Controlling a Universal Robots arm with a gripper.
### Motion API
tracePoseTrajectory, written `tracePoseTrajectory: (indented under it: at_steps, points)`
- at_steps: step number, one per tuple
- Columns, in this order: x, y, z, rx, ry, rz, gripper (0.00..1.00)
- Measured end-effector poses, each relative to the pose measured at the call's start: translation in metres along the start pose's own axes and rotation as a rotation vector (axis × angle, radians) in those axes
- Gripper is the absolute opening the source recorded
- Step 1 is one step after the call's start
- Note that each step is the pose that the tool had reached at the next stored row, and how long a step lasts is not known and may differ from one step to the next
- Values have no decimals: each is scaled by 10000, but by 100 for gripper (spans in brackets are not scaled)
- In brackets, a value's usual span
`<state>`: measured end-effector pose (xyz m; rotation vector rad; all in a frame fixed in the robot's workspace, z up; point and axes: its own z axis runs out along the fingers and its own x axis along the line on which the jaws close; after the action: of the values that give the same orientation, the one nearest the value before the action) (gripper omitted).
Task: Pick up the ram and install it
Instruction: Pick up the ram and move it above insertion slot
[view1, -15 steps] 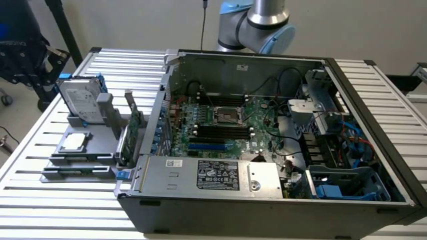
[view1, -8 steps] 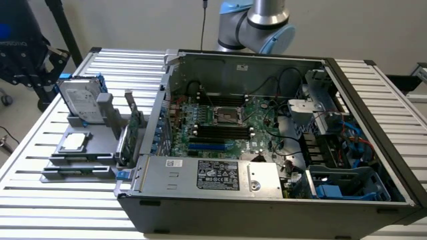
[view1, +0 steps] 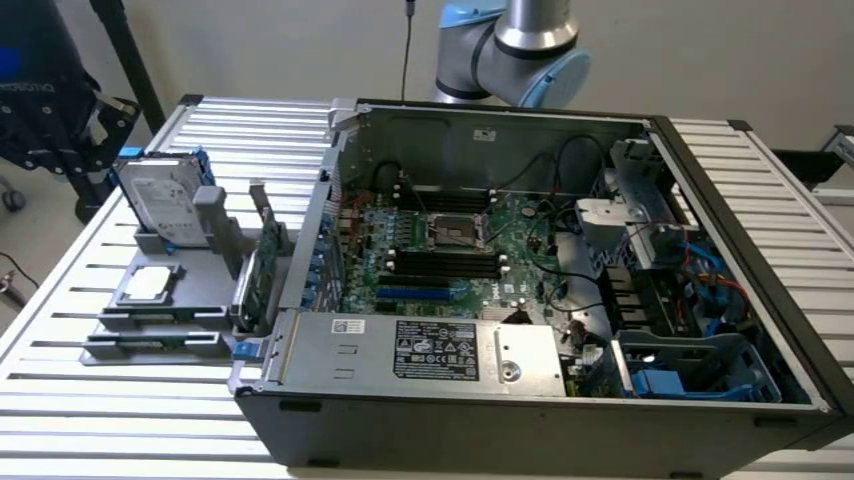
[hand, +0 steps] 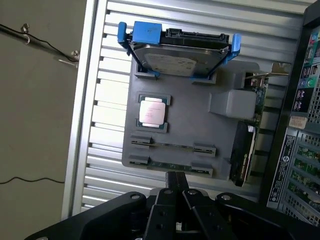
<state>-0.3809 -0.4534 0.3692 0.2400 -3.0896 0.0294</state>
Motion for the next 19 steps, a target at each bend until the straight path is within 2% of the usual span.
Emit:
tracePoseTrajectory:
  at_steps: [5,19]
  points:
    - [0,-2,-1,21,1,-136,11]
    - [0,-1,4,132,-41,-2645,11]
